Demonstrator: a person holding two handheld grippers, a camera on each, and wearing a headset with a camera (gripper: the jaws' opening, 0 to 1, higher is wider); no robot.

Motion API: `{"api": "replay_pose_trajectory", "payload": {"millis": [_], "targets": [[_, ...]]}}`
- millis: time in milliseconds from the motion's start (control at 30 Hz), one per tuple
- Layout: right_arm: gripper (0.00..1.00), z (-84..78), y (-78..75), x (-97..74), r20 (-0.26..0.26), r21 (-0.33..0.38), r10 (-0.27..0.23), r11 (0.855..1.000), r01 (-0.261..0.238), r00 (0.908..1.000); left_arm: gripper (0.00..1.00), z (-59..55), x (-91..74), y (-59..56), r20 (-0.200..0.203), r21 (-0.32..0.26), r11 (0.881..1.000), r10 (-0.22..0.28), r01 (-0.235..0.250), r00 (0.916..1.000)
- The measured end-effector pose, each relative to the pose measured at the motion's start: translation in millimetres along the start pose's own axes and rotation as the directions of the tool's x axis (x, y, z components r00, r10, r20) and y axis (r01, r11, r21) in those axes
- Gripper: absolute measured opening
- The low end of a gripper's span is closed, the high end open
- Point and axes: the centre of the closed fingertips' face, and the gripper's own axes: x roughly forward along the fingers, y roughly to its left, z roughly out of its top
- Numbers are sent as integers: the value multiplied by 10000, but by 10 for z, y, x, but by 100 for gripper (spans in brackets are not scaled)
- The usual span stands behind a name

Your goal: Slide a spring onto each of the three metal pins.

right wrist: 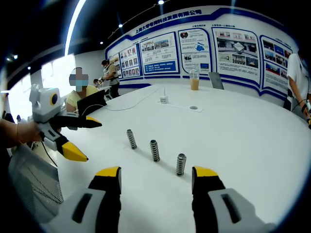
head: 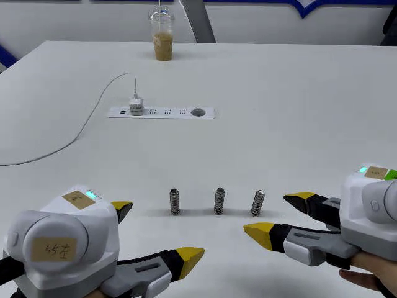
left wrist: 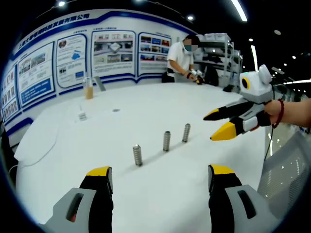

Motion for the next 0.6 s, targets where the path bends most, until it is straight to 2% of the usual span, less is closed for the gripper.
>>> {"api": "replay_pose_trajectory", "payload": {"millis": [267,433,600], "targets": [[65,-2,83,-77,75,145,-32,9999,31,10000,83,23,-104,-7,42,81,9999,73,-73,10000],[66,-23,129,-120,-36,40,35,10000,-35,10000,84,16,-146,-17,68,12,9999,111,-111,9999],[68,-5,157,-169,95,185,-11,9998,9,10000,84,-3,-187,-18,36,-20,9998,180,-180,9998]]}}
